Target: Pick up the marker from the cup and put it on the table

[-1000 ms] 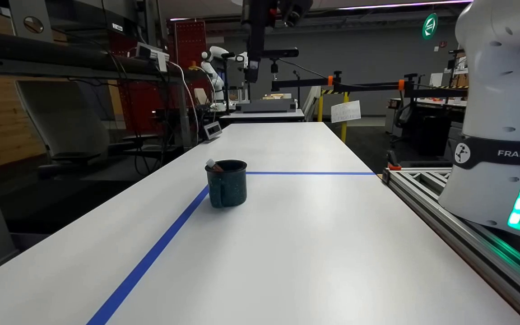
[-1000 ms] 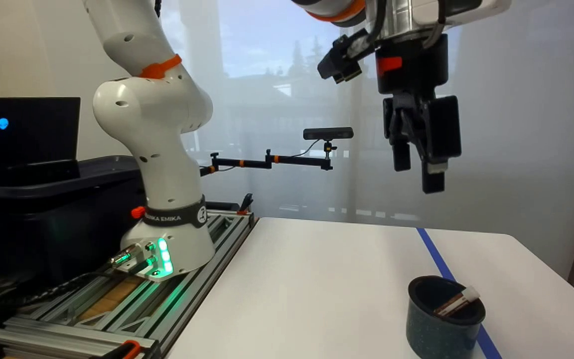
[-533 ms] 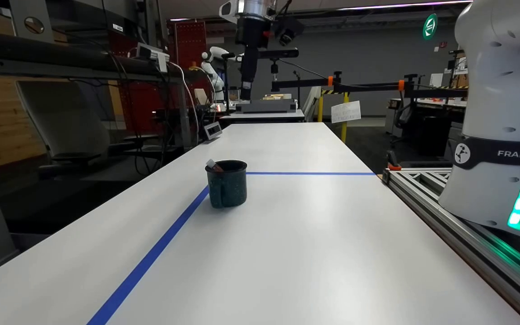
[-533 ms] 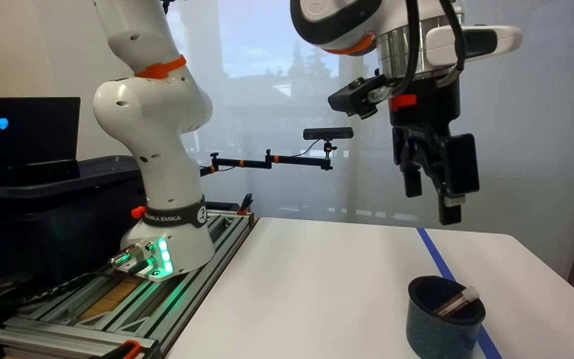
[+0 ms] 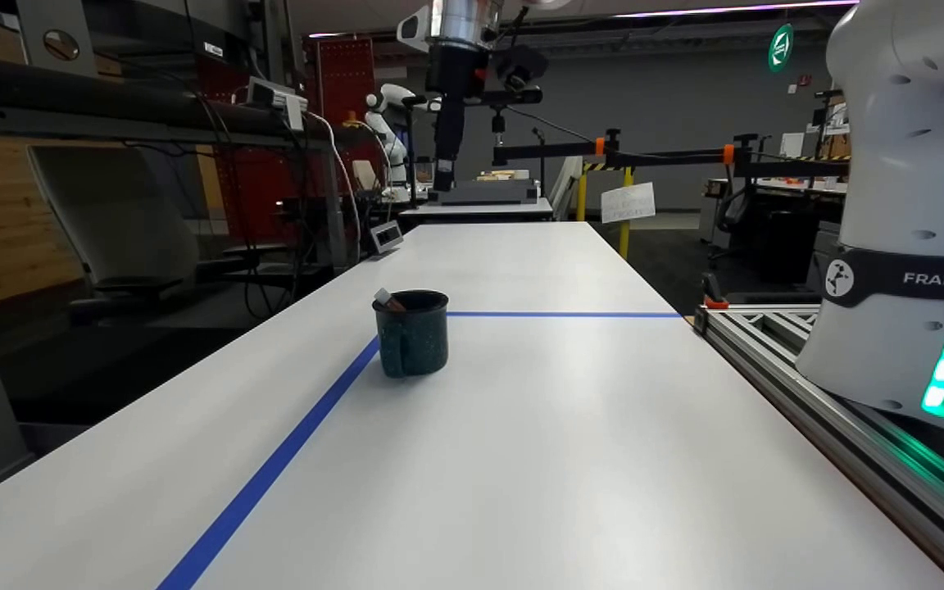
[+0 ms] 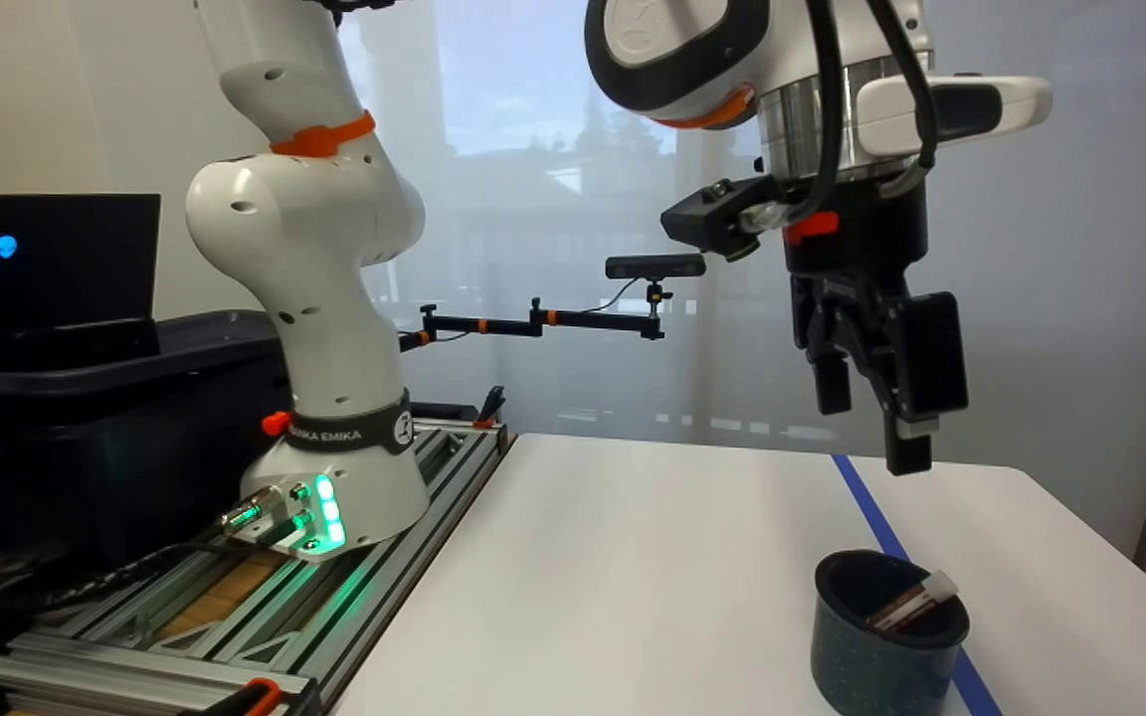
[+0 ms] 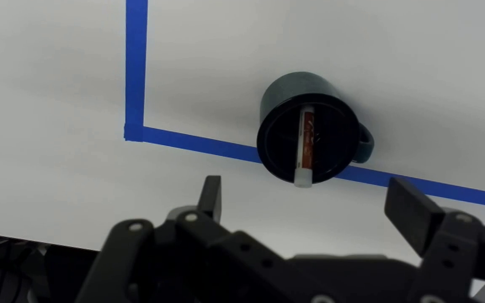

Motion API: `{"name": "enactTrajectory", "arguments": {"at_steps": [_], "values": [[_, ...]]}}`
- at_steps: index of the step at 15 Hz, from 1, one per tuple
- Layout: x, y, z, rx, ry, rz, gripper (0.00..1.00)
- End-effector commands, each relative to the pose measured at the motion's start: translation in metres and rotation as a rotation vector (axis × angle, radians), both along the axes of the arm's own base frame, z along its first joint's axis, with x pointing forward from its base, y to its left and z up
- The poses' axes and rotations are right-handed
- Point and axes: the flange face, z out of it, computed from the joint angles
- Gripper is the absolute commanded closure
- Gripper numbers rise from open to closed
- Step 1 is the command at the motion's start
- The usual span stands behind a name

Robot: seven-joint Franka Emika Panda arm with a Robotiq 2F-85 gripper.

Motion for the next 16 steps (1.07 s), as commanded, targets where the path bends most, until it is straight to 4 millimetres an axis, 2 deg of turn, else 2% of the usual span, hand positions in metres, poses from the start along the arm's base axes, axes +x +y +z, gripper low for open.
{"name": "enactTrajectory", "arguments": {"at_steps": [1,7,16], "values": [[0.01,-0.005,-0.016,-0.007,-0.025,-0.031,0.0],[0.026,0.0,-0.046,0.019,-0.004,-0.051,0.0],[0.062,0.013,-0.084,0.048,0.02,-0.079,0.0]]}}
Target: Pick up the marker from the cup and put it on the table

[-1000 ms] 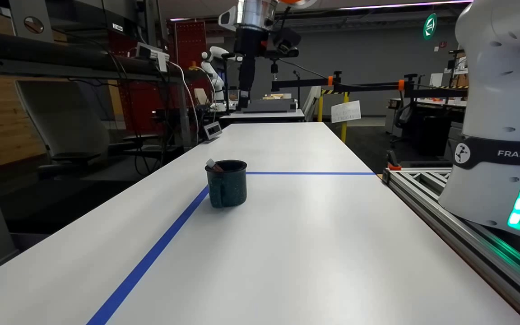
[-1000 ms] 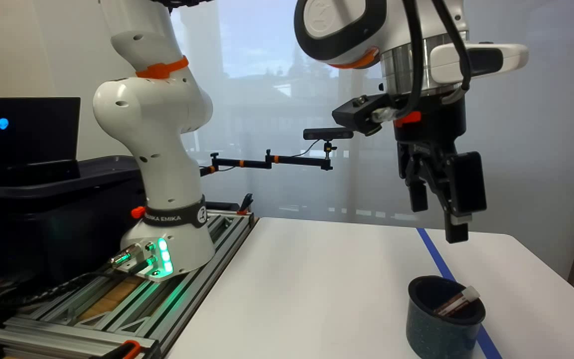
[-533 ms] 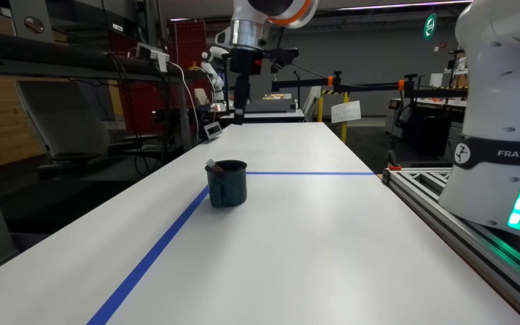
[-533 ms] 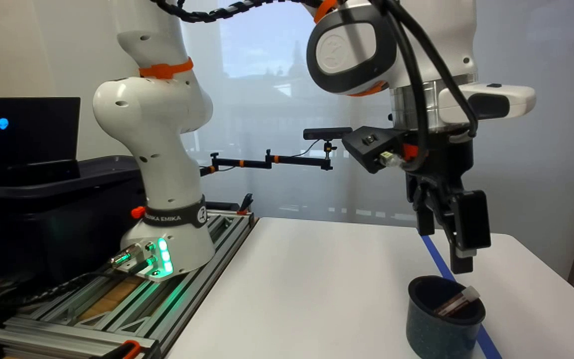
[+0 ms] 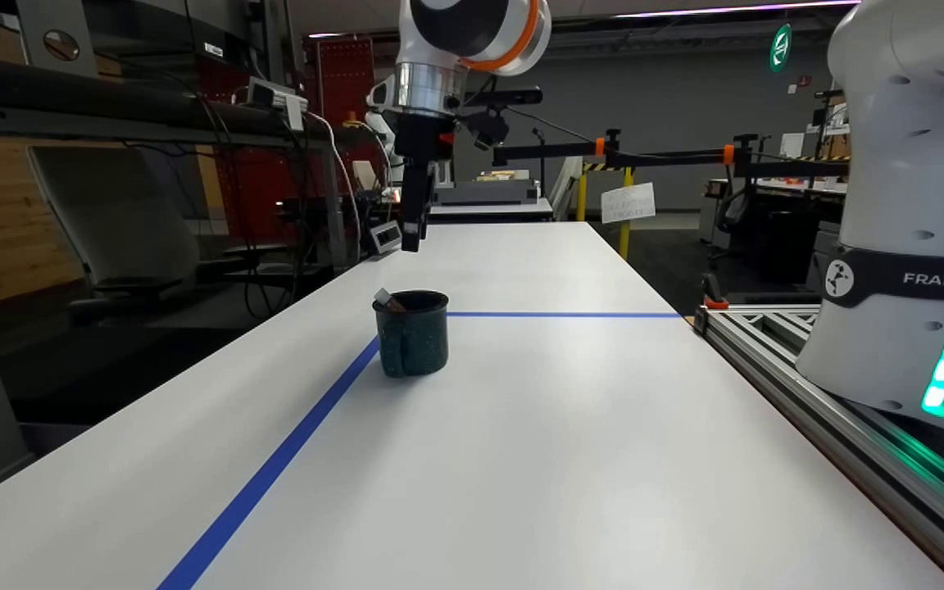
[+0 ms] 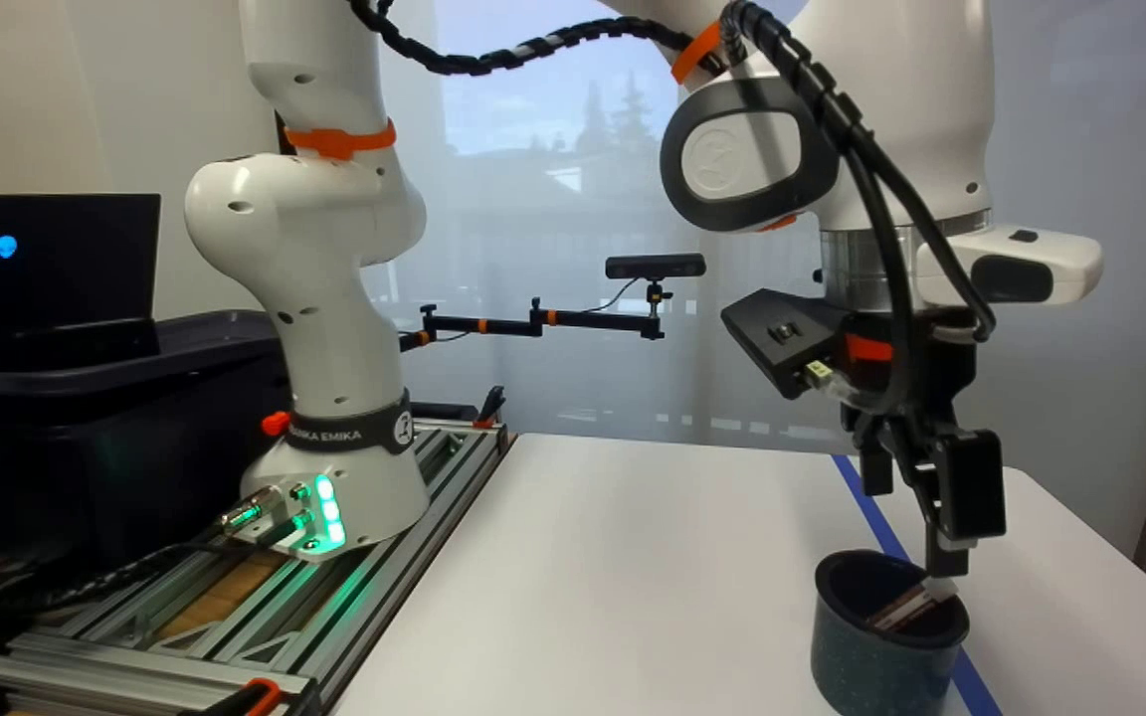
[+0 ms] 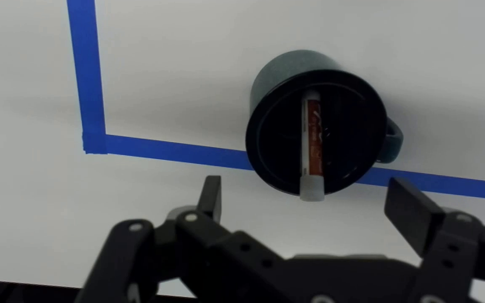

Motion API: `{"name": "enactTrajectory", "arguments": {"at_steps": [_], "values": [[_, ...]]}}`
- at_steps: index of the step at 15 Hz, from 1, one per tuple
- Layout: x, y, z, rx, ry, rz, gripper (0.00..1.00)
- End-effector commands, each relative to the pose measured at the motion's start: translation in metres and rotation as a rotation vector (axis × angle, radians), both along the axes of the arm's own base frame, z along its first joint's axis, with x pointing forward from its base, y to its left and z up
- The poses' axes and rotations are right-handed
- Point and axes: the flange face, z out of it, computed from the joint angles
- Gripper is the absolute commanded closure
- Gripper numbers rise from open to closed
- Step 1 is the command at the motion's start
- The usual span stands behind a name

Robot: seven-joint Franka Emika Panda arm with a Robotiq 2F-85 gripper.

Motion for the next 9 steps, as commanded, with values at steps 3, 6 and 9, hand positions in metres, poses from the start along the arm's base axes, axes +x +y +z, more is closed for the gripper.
{"name": "enactTrajectory", "arguments": {"at_steps": [3,6,9], "values": [[0.028,0.002,-0.023,0.024,0.012,-0.037,0.04],[0.037,0.004,-0.029,0.028,0.019,-0.053,0.24],[0.043,0.005,-0.031,0.028,0.024,-0.064,0.44]]}}
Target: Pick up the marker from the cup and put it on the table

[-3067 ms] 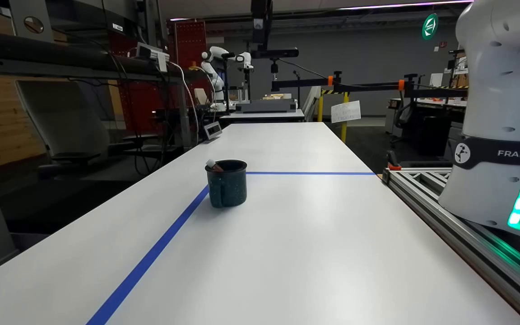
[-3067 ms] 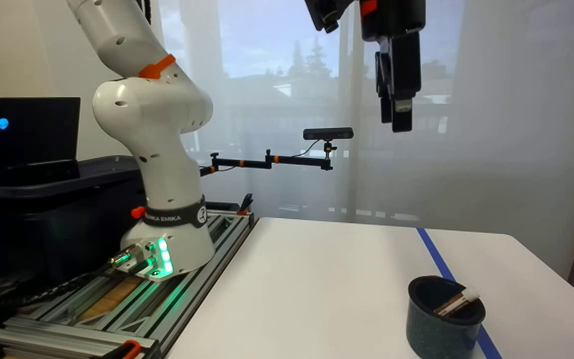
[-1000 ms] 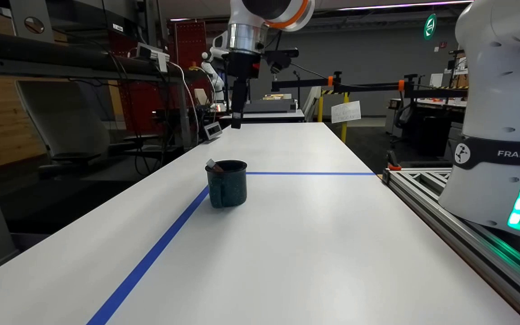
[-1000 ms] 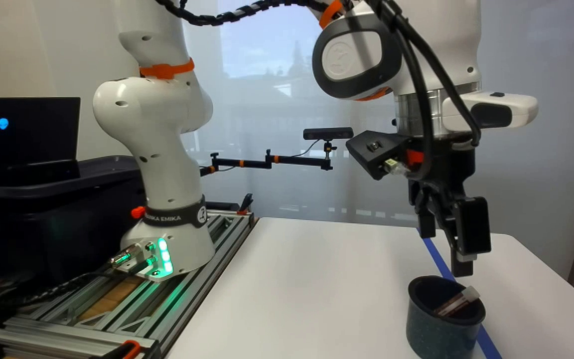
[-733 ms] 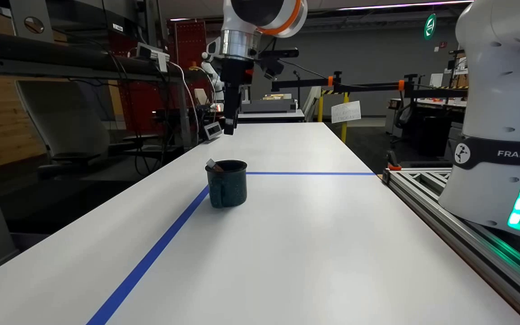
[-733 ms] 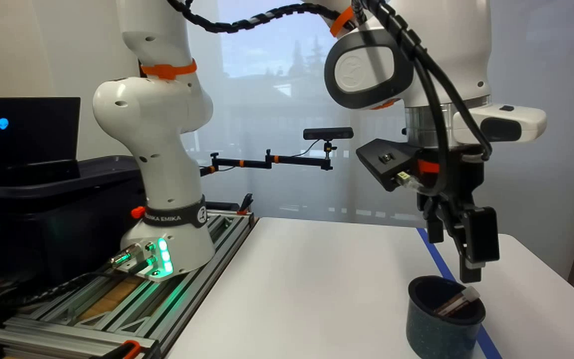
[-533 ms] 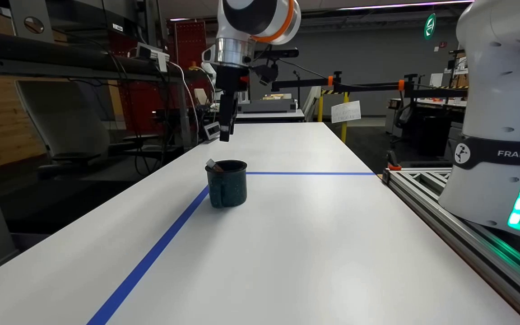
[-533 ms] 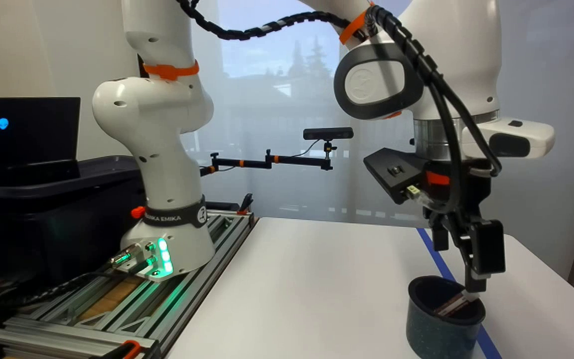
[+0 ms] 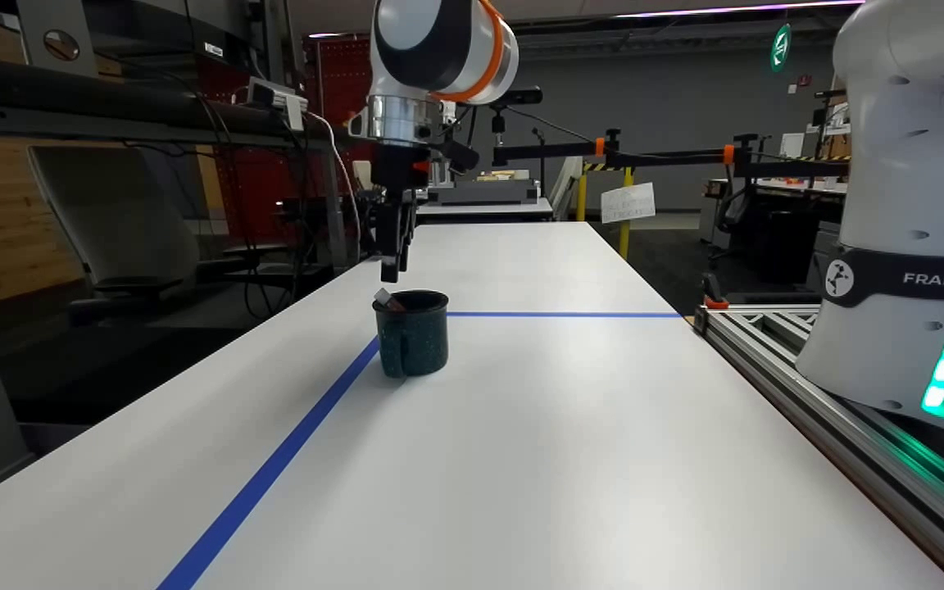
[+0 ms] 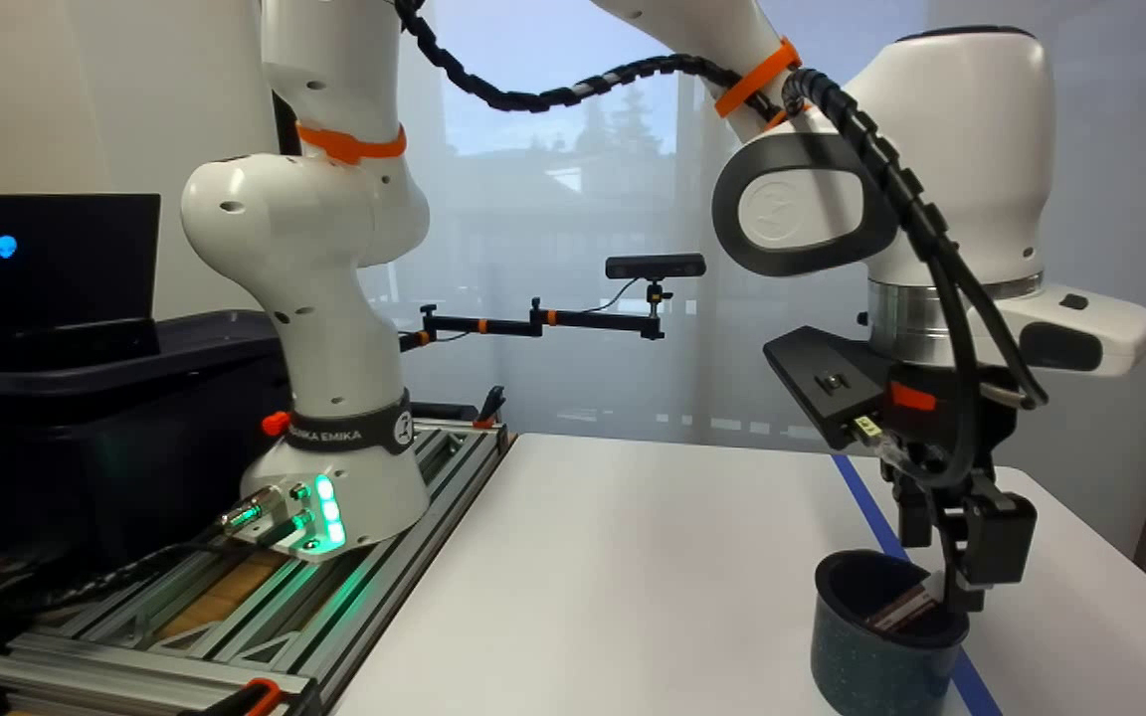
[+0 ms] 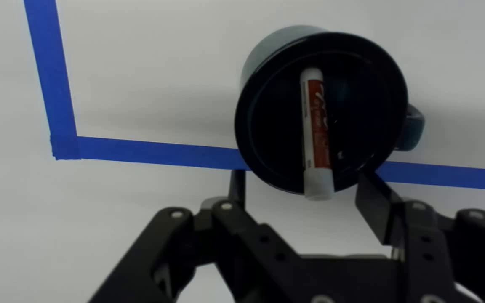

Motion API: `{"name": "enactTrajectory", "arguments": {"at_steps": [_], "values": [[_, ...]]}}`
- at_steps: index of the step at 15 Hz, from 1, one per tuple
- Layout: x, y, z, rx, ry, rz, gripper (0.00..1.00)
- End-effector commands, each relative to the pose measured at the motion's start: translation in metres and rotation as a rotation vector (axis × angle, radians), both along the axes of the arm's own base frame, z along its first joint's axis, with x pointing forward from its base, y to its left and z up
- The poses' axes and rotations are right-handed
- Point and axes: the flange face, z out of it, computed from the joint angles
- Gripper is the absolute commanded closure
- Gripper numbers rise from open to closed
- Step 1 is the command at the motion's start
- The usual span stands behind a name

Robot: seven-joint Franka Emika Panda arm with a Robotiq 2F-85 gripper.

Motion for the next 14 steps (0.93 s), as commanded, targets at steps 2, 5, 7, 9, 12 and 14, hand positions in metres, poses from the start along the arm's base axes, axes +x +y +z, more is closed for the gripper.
{"name": "enactTrajectory", "arguments": {"at_steps": [2,5,7,9,12,14], "values": [[0.014,0.0,-0.001,0.008,-0.006,-0.032,0.52],[0.017,0.001,-0.002,0.013,-0.005,-0.032,0.5],[0.02,0.002,-0.004,0.019,-0.004,-0.027,0.49],[0.023,0.005,-0.006,0.023,-0.001,-0.02,0.49],[0.027,0.008,-0.009,0.028,0.005,-0.014,0.54],[0.029,0.009,-0.011,0.03,0.007,-0.013,0.58]]}}
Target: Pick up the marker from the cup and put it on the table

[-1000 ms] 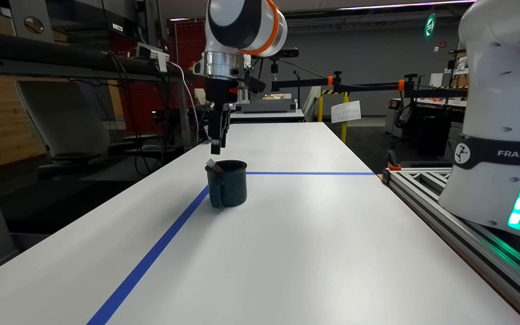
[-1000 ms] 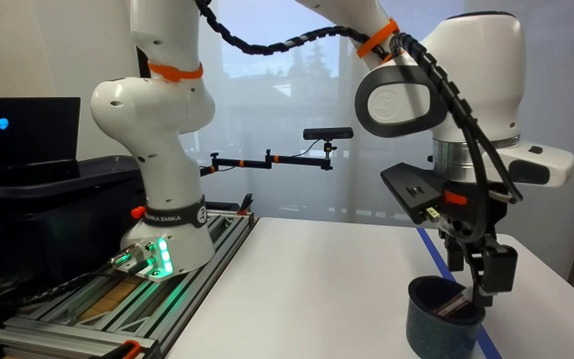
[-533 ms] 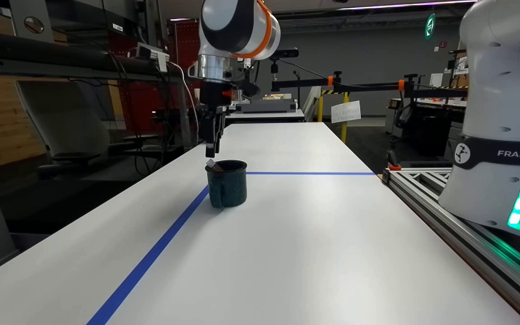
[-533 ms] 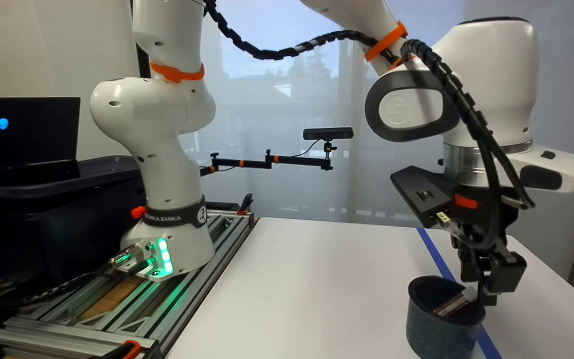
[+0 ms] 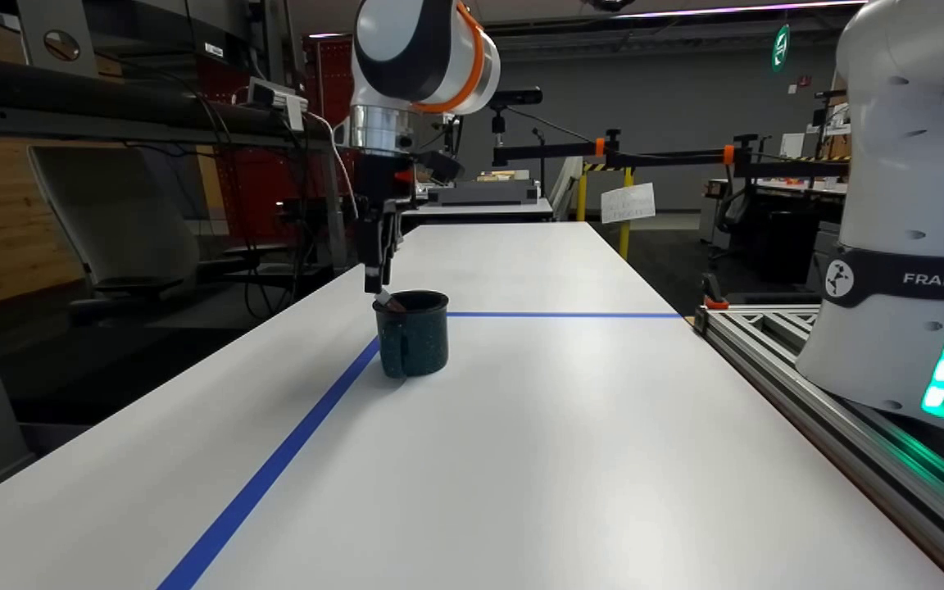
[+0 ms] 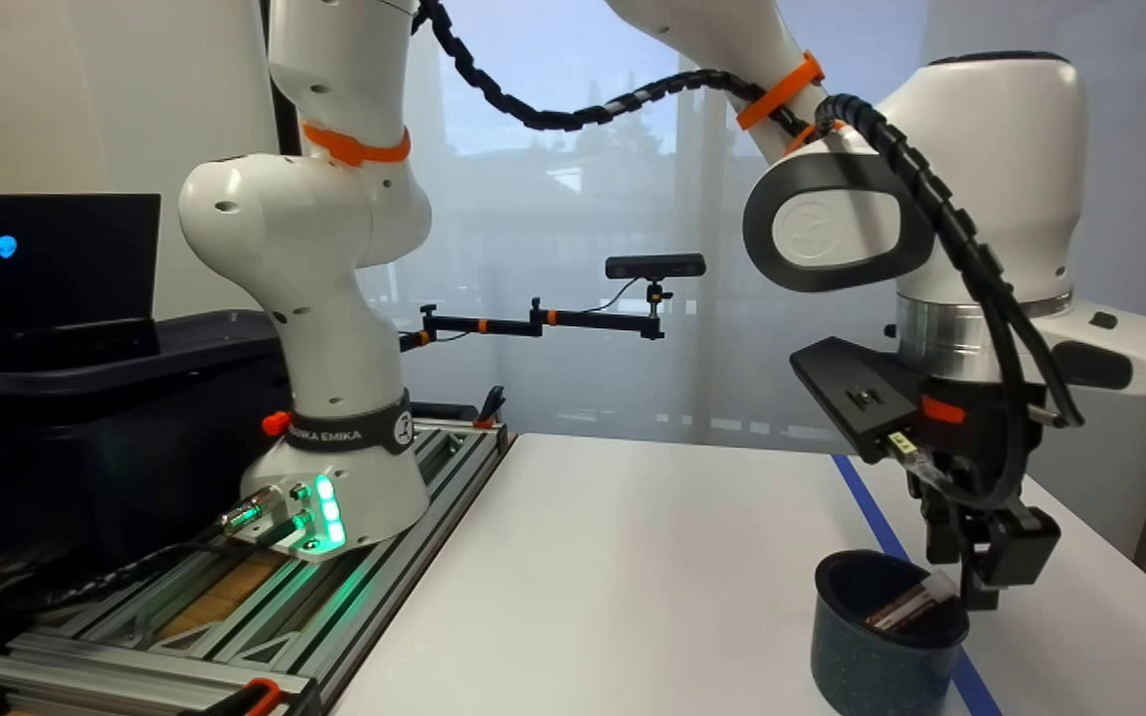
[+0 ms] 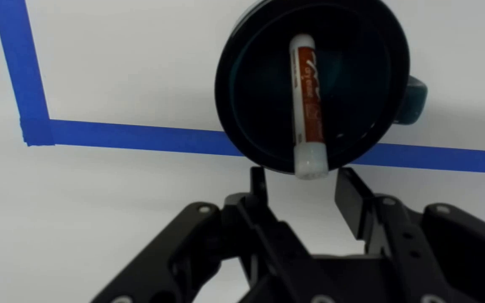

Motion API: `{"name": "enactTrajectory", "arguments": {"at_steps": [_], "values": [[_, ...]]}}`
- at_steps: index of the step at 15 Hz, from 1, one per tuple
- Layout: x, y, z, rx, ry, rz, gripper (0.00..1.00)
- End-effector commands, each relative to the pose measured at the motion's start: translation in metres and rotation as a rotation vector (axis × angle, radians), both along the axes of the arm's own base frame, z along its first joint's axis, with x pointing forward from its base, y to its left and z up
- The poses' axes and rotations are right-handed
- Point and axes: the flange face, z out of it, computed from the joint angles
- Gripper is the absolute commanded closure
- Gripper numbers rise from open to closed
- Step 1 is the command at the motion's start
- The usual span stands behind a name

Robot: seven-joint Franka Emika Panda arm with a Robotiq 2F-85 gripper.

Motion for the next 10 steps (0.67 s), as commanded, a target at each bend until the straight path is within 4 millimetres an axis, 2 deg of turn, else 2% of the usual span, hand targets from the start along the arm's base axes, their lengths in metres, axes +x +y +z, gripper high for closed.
{"name": "enactTrajectory", "arguments": {"at_steps": [1,2,3,4,5,6,10], "values": [[0.008,0.001,-0.001,0.019,0.009,-0.008,0.63],[0.009,0.001,-0.002,0.019,0.011,-0.008,0.69],[0.009,0.001,-0.002,0.02,0.013,-0.008,0.87],[0.009,0.0,-0.003,0.021,0.014,-0.009,0.94],[0.008,0.0,-0.003,0.025,0.013,-0.009,0.93],[0.008,0.0,-0.003,0.027,0.014,-0.009,0.98],[0.002,0.0,0.015,0.021,-0.008,-0.008,0.95]]}}
